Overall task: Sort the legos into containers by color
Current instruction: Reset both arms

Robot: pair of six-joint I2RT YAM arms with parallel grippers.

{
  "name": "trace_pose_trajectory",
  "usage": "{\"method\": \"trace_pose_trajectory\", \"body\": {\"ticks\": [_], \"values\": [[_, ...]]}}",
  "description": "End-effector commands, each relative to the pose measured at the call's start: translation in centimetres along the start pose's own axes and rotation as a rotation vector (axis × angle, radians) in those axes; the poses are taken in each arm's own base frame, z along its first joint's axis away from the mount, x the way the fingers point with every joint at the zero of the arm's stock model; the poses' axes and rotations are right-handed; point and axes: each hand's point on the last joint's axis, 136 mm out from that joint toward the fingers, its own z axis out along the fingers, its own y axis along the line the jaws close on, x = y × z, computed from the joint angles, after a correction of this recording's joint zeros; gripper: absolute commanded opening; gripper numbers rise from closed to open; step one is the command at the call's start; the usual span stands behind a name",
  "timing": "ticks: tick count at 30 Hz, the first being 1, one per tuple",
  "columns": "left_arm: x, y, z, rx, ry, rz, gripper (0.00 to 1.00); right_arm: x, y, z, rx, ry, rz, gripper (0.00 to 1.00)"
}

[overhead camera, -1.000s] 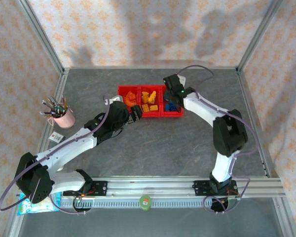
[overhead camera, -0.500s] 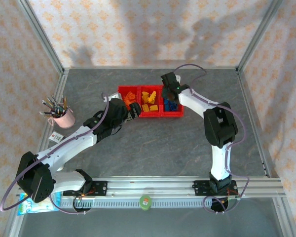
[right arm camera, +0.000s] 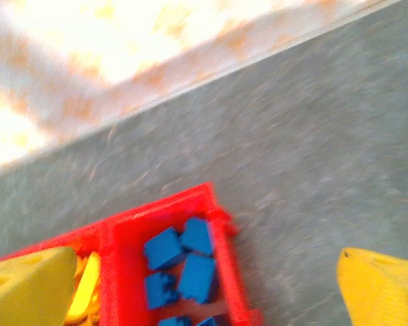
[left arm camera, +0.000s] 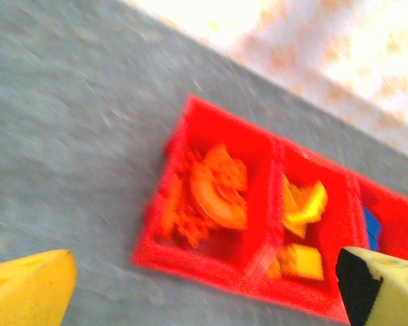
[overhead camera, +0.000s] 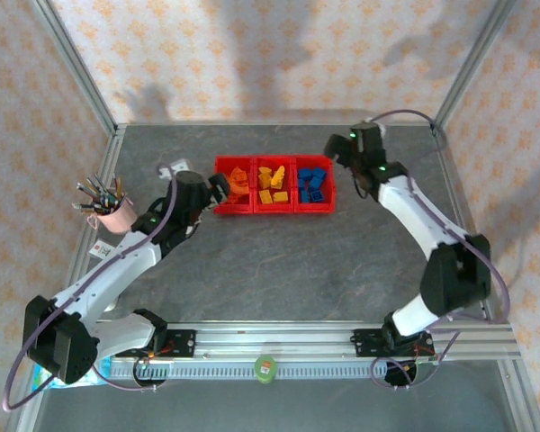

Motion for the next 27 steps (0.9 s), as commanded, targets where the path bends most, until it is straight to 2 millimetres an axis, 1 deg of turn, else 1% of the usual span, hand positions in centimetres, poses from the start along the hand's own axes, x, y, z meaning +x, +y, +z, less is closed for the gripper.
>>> {"method": "trace_pose_trajectory", "body": {"ticks": [1,2,5,8,10,11,13,15,17,19,21,23,24,25,26,27], "values": [[-2.5,6.1,-0.2,-0.214,-0.136,0.08,0.99,0.0,-6.1,-0.9,0.173,-0.092,0.034,1.0],[-3.0,7.8,-0.1,-0.269,-0.17,0.091,0.99,0.3,-8.5,-1.3,0.242,-0.135,0.038,1.0],[-3.6,11.7,0.2,-0.381,-0.275,0.139,0.99,1.5,-14.4,-2.0,0.405,-0.24,0.053,1.0],[-3.2,14.5,0.7,-0.433,-0.368,0.168,0.99,3.2,-17.9,-1.4,0.448,-0.286,0.037,1.0],[-2.9,15.7,0.8,-0.465,-0.425,0.195,0.99,3.9,-19.3,-1.2,0.459,-0.321,0.042,1.0],[-2.7,16.1,0.9,-0.468,-0.451,0.214,0.99,4.1,-19.3,-1.0,0.419,-0.344,0.026,1.0],[-2.3,16.2,1.4,-0.447,-0.479,0.253,0.99,4.7,-18.5,-0.8,0.33,-0.386,-0.026,1.0],[-1.8,15.8,1.9,-0.396,-0.508,0.274,0.99,5.4,-17.7,-0.8,0.25,-0.422,-0.075,1.0],[-1.4,15.2,2.2,-0.333,-0.54,0.279,0.99,5.7,-17.4,-0.8,0.185,-0.457,-0.083,1.0],[-1.0,14.7,2.3,-0.268,-0.577,0.284,0.99,6.0,-16.6,-0.8,0.099,-0.471,-0.102,1.0],[-1.1,14.0,2.1,-0.209,-0.622,0.307,0.99,6.6,-16.0,-0.7,0.056,-0.465,-0.134,1.0],[-0.4,14.1,2.9,-0.179,-0.596,0.316,0.99,7.5,-15.7,-1.1,0.011,-0.49,-0.152,1.0],[-0.3,14.1,3.0,-0.166,-0.607,0.312,0.99,7.6,-15.7,-1.4,0.001,-0.51,-0.15,1.0],[-0.1,14.2,3.0,-0.155,-0.626,0.317,1.0,7.8,-15.8,-1.1,0.006,-0.498,-0.149,1.0],[-0.3,14.0,2.7,-0.147,-0.65,0.324,1.0,7.8,-15.8,-0.4,0.02,-0.465,-0.157,1.0],[-0.2,14.0,3.0,-0.145,-0.633,0.321,1.0,7.7,-15.5,-0.2,0.028,-0.463,-0.17,1.0]]}}
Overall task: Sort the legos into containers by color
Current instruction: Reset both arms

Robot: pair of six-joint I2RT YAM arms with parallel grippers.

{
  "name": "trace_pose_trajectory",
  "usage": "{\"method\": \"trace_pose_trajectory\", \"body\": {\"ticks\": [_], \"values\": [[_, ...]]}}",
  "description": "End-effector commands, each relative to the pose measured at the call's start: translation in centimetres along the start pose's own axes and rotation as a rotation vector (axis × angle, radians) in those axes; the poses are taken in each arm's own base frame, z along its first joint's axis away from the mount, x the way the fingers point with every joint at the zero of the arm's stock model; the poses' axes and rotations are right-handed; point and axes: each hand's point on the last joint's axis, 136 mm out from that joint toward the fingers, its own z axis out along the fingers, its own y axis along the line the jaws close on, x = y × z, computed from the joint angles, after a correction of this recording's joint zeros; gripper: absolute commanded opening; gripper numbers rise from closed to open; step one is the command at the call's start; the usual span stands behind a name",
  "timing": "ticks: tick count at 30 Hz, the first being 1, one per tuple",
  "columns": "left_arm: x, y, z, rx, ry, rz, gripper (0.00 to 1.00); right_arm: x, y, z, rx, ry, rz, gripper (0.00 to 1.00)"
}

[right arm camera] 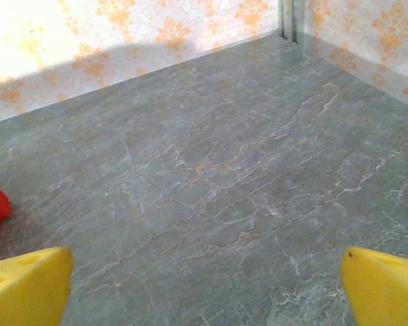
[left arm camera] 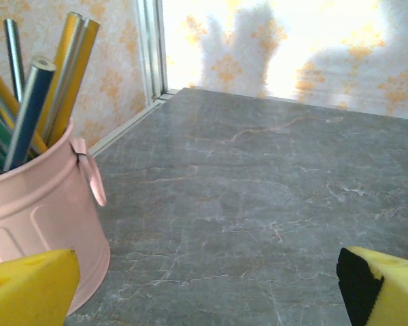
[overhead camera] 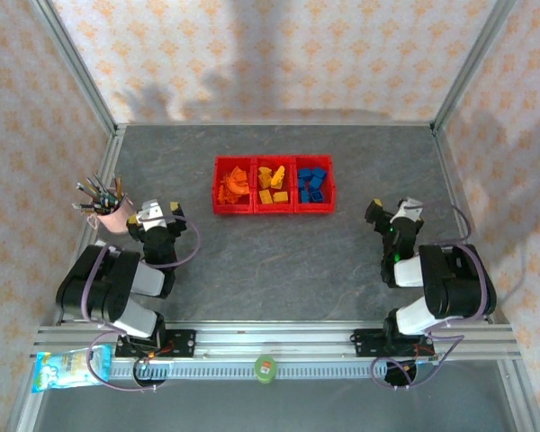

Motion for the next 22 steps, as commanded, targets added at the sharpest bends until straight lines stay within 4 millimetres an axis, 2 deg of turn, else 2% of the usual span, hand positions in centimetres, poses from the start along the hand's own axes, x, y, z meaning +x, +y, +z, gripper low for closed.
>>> {"method": "trace_pose_trajectory", "body": {"ticks": [1,3,7,17,22], "values": [[-3.7,-1.0,0.2,0.064,-0.125,-0.057,1.0,-3.2,1.9,0.2,-0.055,-0.123,-0.033,1.0],[-2.8,-0.5,1.9,0.024,-0.059,-0.064,1.0,-3.2,2.0,0.1,-0.06,-0.122,-0.039,1.0],[-3.0,0.1,1.6,0.014,-0.078,-0.092,1.0,-3.0,2.4,0.2,-0.067,-0.113,-0.058,1.0],[-3.1,0.0,1.7,0.018,-0.08,-0.088,1.0,-2.8,2.5,0.5,-0.068,-0.1,-0.06,1.0],[-2.9,-1.3,1.9,0.088,-0.061,-0.053,1.0,-3.0,2.5,0.2,-0.073,-0.113,-0.059,1.0]]}}
